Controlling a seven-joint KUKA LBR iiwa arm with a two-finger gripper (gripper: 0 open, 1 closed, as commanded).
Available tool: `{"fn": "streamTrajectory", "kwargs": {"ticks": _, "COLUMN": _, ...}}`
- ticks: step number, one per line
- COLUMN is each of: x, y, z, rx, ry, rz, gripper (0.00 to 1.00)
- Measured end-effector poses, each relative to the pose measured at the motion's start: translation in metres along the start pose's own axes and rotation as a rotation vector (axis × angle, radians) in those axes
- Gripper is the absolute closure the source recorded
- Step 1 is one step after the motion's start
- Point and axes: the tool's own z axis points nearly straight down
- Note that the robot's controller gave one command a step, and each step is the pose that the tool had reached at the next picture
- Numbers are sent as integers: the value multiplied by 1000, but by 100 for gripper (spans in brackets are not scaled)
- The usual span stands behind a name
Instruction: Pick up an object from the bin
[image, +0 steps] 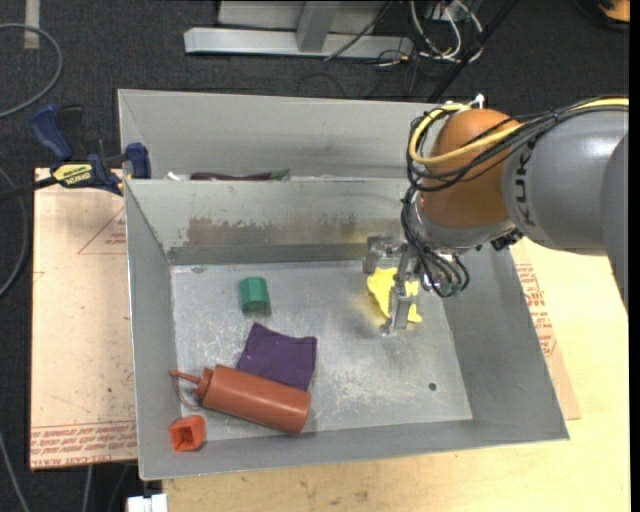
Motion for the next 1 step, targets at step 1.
{"fn": "streamTrajectory", "kwargs": {"ticks": 1, "x": -10, "y": -29, "z": 4, "rx": 7, "ry": -5, "rz": -36, "gripper": 0}}
